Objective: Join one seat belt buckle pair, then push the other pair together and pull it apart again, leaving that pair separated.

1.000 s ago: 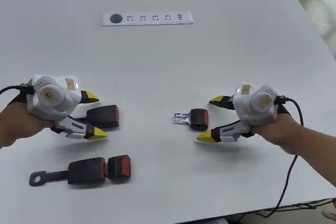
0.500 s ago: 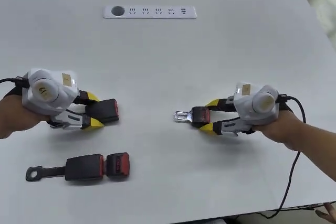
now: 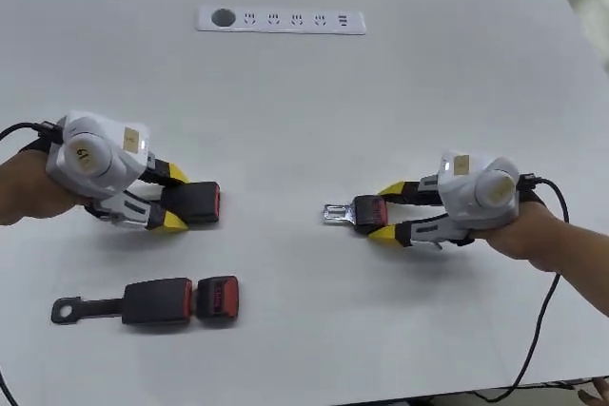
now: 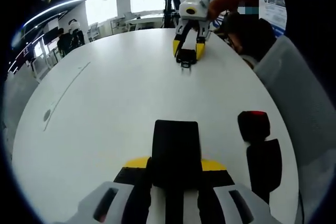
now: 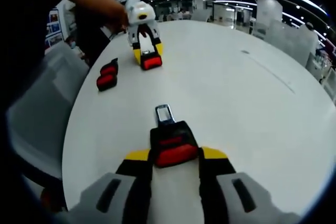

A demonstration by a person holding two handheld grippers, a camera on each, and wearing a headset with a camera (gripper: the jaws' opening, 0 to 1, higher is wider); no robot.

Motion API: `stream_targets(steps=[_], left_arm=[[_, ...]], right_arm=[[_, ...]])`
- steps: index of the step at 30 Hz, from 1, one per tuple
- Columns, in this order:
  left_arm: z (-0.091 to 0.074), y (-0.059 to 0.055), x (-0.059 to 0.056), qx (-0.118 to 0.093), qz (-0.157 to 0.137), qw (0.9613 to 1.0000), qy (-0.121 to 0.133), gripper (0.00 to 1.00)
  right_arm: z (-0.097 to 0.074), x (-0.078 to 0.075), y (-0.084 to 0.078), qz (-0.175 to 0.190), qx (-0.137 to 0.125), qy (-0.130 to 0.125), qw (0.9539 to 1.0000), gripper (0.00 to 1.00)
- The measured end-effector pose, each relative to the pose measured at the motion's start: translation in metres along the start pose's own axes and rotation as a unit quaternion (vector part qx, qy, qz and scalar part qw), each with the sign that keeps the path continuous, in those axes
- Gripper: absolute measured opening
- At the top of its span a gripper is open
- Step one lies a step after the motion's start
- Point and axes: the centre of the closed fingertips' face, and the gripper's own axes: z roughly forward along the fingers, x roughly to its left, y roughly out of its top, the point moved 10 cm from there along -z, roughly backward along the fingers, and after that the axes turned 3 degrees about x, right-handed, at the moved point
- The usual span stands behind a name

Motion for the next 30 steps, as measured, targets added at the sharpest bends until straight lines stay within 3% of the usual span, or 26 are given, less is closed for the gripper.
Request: stream_targets(steps=[7, 20, 30], left_arm=[[0.0, -0.002, 0.0, -0.009, -0.017, 0.9998, 0.002, 0.34], [0.0, -0.004, -0.001, -0.022, -0.031, 0.9993, 0.002, 0.34], [0.0, -0.004, 0.0, -0.026, -0.033, 0.9991, -0.001, 0.34]], right_arm=[[0.014, 0.0, 0.008, 0.006, -0.022, 0.003, 0.9997, 0.35], [0.049, 0.016, 0.036, 0.003, -0.062, 0.022, 0.9978, 0.34], [0.068, 0.021, 0.054, 0.008, -0.076, 0.029, 0.9967, 0.34]])
